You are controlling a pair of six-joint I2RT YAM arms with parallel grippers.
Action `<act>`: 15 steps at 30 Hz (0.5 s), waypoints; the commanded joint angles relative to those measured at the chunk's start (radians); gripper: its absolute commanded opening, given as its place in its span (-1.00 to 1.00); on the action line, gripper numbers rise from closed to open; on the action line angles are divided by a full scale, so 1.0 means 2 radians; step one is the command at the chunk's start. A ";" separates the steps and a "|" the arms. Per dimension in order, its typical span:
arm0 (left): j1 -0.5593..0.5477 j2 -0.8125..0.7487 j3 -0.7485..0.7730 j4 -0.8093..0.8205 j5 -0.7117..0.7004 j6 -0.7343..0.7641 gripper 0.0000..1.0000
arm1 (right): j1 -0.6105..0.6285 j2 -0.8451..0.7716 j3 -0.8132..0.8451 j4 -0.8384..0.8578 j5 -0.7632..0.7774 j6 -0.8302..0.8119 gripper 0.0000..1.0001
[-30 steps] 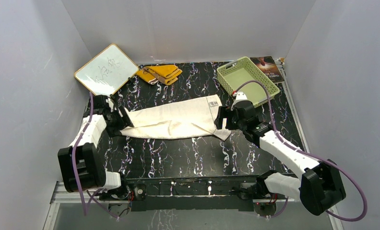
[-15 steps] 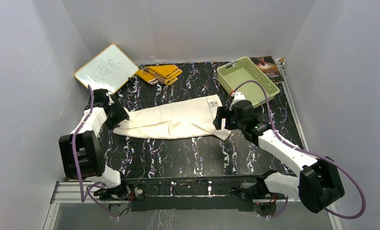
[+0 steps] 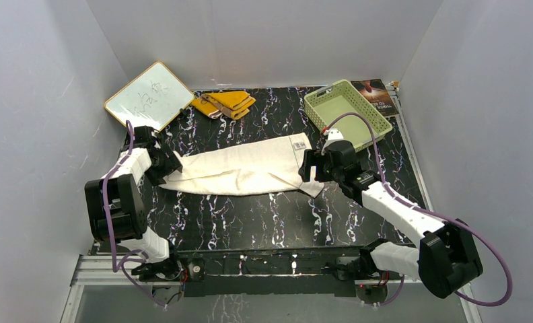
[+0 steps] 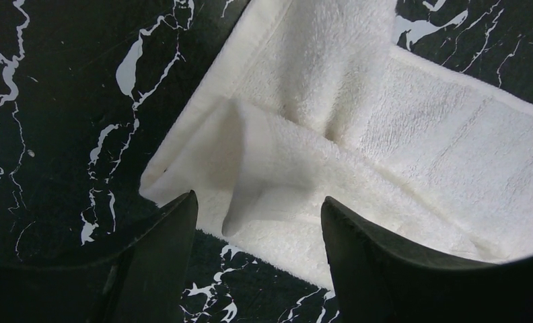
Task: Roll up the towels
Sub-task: Flatten out the towel at the center of the board.
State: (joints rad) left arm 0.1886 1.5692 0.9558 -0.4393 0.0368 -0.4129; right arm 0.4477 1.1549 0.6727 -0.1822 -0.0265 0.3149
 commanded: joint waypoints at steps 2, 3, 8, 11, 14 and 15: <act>0.003 -0.005 0.009 -0.008 -0.007 -0.003 0.22 | -0.001 -0.002 0.002 0.033 -0.005 -0.007 0.61; 0.003 -0.001 0.013 -0.005 -0.006 -0.005 0.17 | -0.002 -0.002 0.002 0.033 -0.005 -0.007 0.60; 0.010 0.014 0.026 0.016 -0.003 -0.014 -0.13 | -0.002 -0.005 -0.003 0.038 -0.002 -0.006 0.61; 0.010 0.024 0.035 0.030 0.014 -0.018 -0.65 | -0.002 -0.003 -0.005 0.039 0.002 -0.003 0.61; 0.010 0.029 0.048 0.030 0.031 -0.018 -1.00 | -0.002 -0.001 -0.004 0.035 0.023 0.005 0.61; 0.010 0.024 0.055 0.028 0.030 -0.016 -1.00 | -0.003 0.003 -0.002 0.030 0.039 0.009 0.62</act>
State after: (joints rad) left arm 0.2039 1.6295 1.0031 -0.3916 0.0574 -0.4450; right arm 0.4477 1.1557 0.6579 -0.1642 -0.0219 0.3168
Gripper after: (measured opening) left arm 0.017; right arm 0.805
